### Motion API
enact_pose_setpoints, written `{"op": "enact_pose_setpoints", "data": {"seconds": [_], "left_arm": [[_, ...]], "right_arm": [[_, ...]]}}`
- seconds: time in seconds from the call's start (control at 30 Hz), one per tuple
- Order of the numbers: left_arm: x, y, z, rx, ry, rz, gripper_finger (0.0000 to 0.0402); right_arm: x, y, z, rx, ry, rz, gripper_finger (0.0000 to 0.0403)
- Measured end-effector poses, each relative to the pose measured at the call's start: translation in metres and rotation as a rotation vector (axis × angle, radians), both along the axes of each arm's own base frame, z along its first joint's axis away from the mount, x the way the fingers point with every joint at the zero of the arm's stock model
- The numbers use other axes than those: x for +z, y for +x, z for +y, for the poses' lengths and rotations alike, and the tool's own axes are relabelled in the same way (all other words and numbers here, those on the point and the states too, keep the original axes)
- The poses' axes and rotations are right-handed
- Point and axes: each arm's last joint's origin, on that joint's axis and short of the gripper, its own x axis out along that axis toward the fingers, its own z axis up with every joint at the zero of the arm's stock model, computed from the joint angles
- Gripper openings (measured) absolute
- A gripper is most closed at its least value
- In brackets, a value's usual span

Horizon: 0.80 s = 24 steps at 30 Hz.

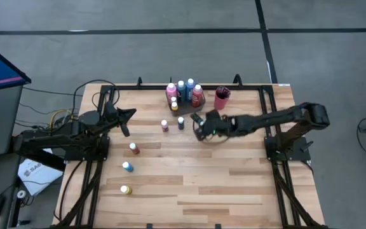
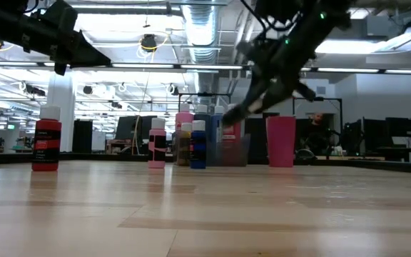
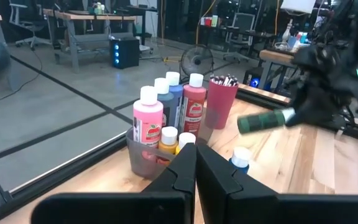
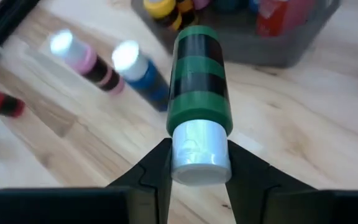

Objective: Pick & Place Paint Supplies
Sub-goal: Put the dark green paint bottle into the gray bin

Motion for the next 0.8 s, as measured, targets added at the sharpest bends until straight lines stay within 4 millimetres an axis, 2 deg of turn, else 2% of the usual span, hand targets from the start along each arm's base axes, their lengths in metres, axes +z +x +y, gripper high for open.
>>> {"op": "enact_pose_setpoints", "data": {"seconds": [0.13, 0.23, 0.43, 0.53, 0.67, 0.8], "left_arm": [[0.001, 0.0, 0.0, 0.0, 0.004, -0.004, 0.0002], [0.001, 0.0, 0.0, -0.001, 0.006, -0.01, 0.0002], [0.002, 0.0, 0.0, -0.001, 0.009, -0.017, 0.0002], [0.002, 0.0, 0.0, -0.001, 0.009, -0.018, 0.0002], [0.003, 0.0, 0.0, 0.0, 0.011, -0.023, 0.0002], [0.003, 0.0, 0.0, -0.001, 0.012, -0.03, 0.0002]], "right_arm": [[0.027, 0.002, -0.019, 0.014, 0.075, 0.005, 0.0109], [0.044, 0.01, -0.035, 0.023, 0.149, 0.003, 0.0109], [0.065, 0.032, -0.063, -0.011, 0.23, 0.065, 0.0109], [0.066, 0.042, -0.075, -0.015, 0.241, 0.143, 0.0109], [0.068, 0.062, -0.088, 0.017, 0.25, 0.165, 0.0109], [0.06, 0.08, -0.101, 0.027, 0.261, 0.211, 0.0109]]}}
